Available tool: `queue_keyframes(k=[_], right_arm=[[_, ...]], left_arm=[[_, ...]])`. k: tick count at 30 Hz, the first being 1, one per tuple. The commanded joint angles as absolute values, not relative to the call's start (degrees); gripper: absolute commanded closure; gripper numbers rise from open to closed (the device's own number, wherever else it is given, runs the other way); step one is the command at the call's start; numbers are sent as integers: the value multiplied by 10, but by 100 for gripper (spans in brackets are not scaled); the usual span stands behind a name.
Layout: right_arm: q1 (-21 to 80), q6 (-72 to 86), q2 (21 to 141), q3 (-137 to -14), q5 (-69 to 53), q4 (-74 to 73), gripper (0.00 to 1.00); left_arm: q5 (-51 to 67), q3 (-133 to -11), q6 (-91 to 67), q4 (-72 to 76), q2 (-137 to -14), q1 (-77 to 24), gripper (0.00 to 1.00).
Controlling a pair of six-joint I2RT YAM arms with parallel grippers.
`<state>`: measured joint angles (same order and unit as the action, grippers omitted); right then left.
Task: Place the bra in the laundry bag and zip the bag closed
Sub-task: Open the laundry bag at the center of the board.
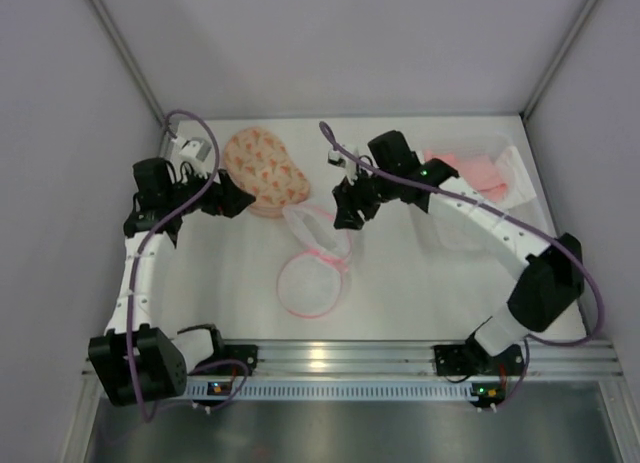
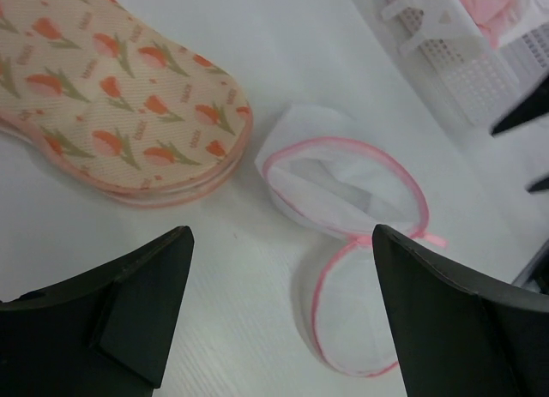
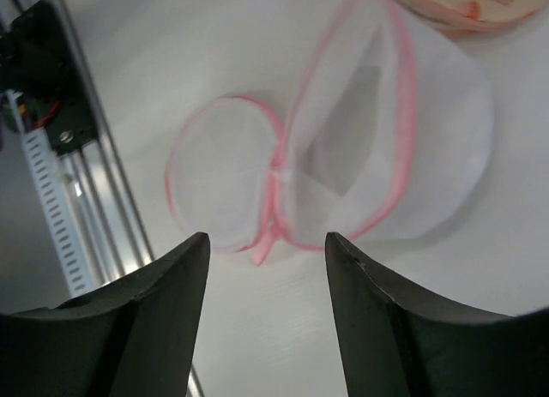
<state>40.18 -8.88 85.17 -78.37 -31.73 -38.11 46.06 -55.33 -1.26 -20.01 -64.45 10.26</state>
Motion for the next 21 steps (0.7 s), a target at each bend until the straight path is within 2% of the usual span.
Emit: queue_keyframes(k=[1,5,7,9,13,15,16,18,19,21], right_arm=[[389,-76,946,-854,-249,-372,42],[390,-72,1036,-889,-252,-349,33],[389,-78,1060,-901,-248,-336,31],[387,-82,1098,-910,-242,-326,31],[382,-81,1121,-911,-236,-316,34],[381,-81,1129,-908,-236,-309,41],[379,-78,1130,-907,-237,-309,51],[374,-72,1123,-898,-244,-306,62],[368,-66,1117,-895,-248,-305,72],[355,-59,1093,-880,-265,-304,81]], left_arm=[[532,-541,63,-248,-646,78,8],[504,-523,190,-340,-664,-8,4],[537,-510,223,-359,-676,-34,4],[553,-487,266,-364,-681,-40,4],[513,-460,356,-364,-716,-61,3],[515,-444,394,-364,-732,-69,3],[516,-441,403,-364,-741,-71,3],[519,-433,422,-364,-764,-76,3],[512,-432,439,-364,-779,-79,3],[497,-432,456,-364,-794,-99,4]])
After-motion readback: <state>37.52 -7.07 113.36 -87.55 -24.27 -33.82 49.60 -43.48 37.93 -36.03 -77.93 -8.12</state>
